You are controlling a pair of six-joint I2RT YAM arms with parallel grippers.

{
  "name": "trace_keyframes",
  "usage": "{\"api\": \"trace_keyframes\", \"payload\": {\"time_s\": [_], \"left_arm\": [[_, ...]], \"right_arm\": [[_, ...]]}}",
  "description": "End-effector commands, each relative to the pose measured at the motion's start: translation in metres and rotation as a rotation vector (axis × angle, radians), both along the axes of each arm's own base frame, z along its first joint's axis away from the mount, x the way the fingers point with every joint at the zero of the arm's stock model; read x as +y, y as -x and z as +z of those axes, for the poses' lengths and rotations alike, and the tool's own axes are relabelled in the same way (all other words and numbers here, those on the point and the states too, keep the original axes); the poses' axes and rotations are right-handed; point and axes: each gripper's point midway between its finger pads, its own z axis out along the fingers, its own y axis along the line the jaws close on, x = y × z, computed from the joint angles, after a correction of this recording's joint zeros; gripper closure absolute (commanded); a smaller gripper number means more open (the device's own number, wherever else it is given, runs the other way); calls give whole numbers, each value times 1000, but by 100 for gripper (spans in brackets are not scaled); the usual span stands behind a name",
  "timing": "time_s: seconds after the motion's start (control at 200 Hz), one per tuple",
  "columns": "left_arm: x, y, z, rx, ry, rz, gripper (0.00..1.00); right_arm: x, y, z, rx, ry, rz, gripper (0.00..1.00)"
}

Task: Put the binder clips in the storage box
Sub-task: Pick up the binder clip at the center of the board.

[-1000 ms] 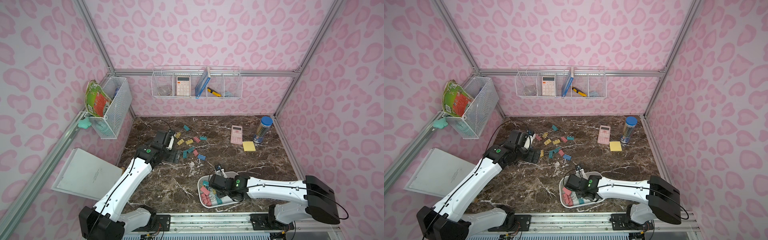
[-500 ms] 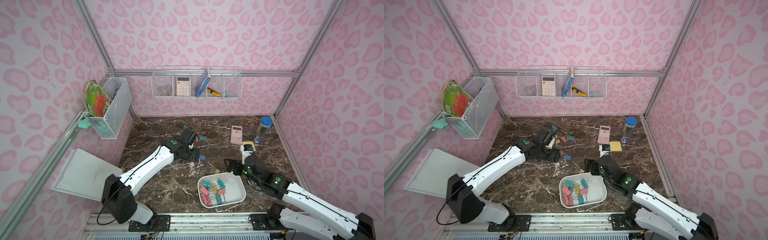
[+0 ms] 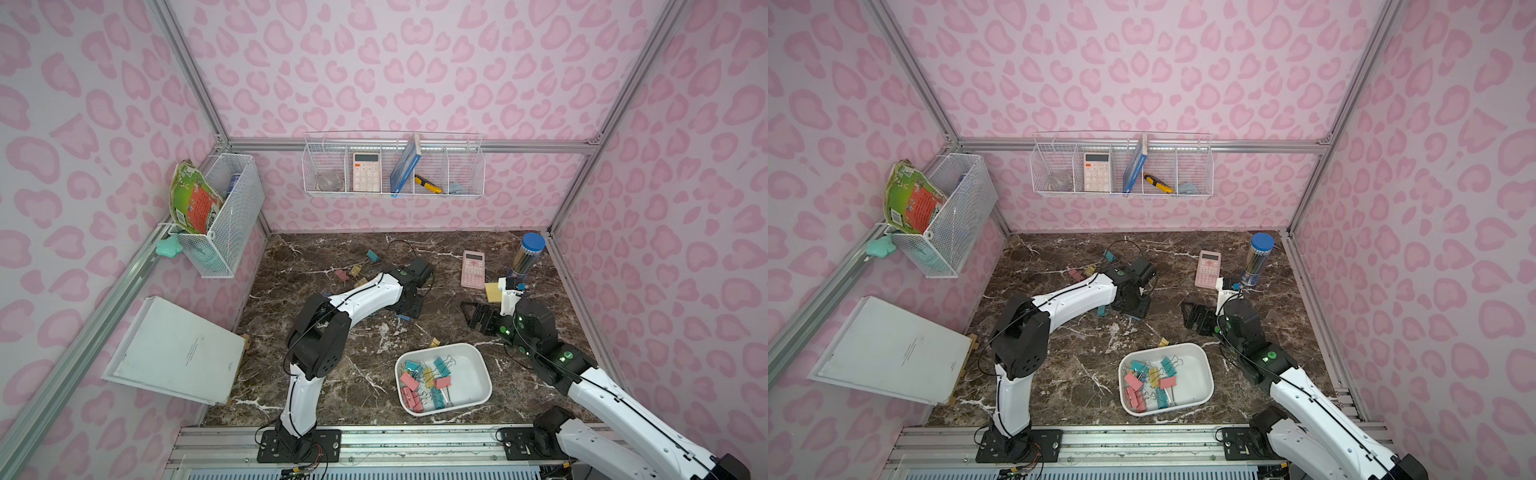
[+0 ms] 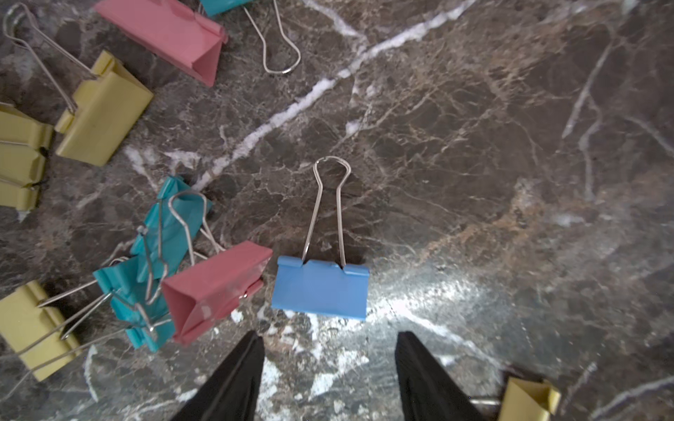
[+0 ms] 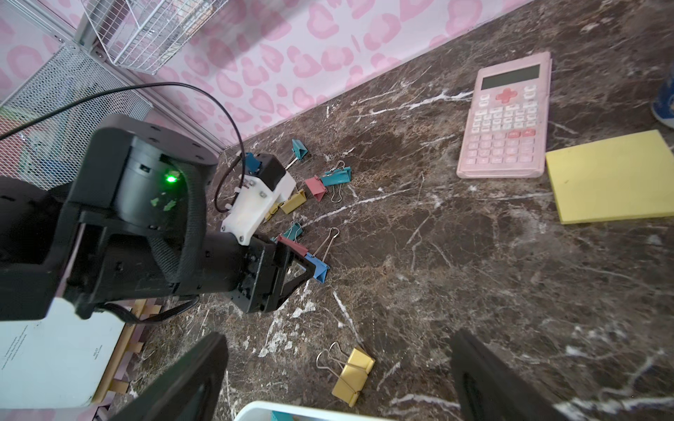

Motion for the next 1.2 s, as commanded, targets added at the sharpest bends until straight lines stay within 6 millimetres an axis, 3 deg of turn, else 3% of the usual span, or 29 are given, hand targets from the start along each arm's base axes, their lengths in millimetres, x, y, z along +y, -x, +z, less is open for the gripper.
{"api": "trace_keyframes", "payload": {"time_s": [0.0,0.21,0.415,0.65,0.81,1.0,1.095,1.19], "left_arm": [[14,-5,-10,5,-53,50,36],[10,-3,-31,30,-44,37,28],[-5,0,-37,55,33,19,26],[0,5,-47,79,12,26,28],[-2,6,-43,69,35,16,28],[2,-12,-40,1,-45,-68,11],[4,-20,-35,27,-32,-70,11],[-3,-21,-30,39,27,-23,20]], "right_arm": [[7,-1,10,-32,-40,28,1],[11,-2,6,-8,-37,43,1],[17,-3,8,-8,-52,63,1],[21,-3,10,-8,-79,79,1],[22,-3,11,-8,-84,78,1],[22,-1,12,-4,-91,82,1],[20,0,11,-1,-87,75,1],[19,0,10,-1,-92,71,1]]}}
